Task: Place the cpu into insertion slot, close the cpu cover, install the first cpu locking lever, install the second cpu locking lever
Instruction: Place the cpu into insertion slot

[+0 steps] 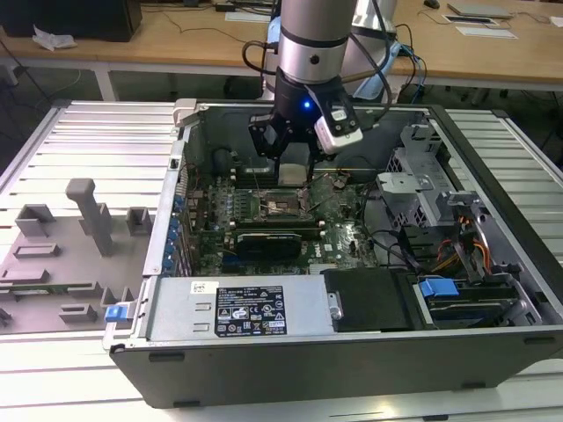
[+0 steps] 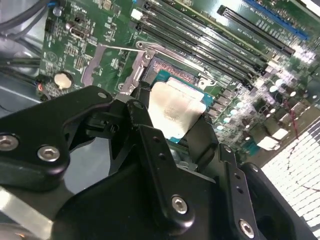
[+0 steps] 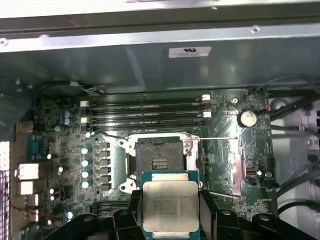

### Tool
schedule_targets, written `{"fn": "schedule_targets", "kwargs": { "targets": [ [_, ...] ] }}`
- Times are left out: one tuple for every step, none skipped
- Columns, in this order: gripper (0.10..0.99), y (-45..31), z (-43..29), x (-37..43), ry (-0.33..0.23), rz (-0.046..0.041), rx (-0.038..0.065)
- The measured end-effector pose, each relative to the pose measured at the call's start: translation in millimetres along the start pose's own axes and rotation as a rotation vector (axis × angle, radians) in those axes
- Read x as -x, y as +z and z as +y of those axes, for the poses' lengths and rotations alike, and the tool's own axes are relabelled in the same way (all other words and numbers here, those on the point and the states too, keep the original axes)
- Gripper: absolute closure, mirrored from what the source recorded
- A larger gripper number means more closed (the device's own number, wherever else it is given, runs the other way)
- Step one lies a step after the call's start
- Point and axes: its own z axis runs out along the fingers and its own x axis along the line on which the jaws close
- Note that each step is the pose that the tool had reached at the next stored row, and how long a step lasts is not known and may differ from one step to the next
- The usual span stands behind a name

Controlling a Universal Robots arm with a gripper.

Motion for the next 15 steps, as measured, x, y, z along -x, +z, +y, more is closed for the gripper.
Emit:
{"fn": "schedule_targets", "kwargs": {
  "targets": [
    [0.545,0.9,-0.1,0.0,0.025,-0.0021,0.000],
    [0.545,1.6,-0.1,0.0,0.043,-0.0037,0.001],
    [0.545,2.3,-0.2,0.1,0.063,-0.0056,0.001],
    [0.545,3.0,-0.3,0.1,0.080,-0.0070,0.001],
    [0.545,3.7,-0.3,0.1,0.102,-0.0090,0.002],
    [0.545,4.3,-0.4,0.1,0.119,-0.0104,0.002],
    [0.545,5.3,-0.5,0.1,0.154,-0.0134,0.002],
    [0.545,6.3,-0.6,0.1,0.191,-0.0167,0.003],
    [0.545,7.0,-0.6,0.1,0.221,-0.0192,0.004],
    [0.545,7.2,-0.7,0.1,0.245,-0.0213,0.004],
    [0.545,7.5,-0.7,0.2,0.262,-0.0228,0.004],
    [0.545,7.9,-0.7,0.2,0.288,-0.0251,0.005],
    [0.545,8.2,-0.7,0.2,0.310,-0.0271,0.005],
    [0.545,8.6,-0.8,0.2,0.346,-0.0302,0.006],
    [0.545,8.9,-0.8,0.2,0.373,-0.0325,0.006]
  ]
}}
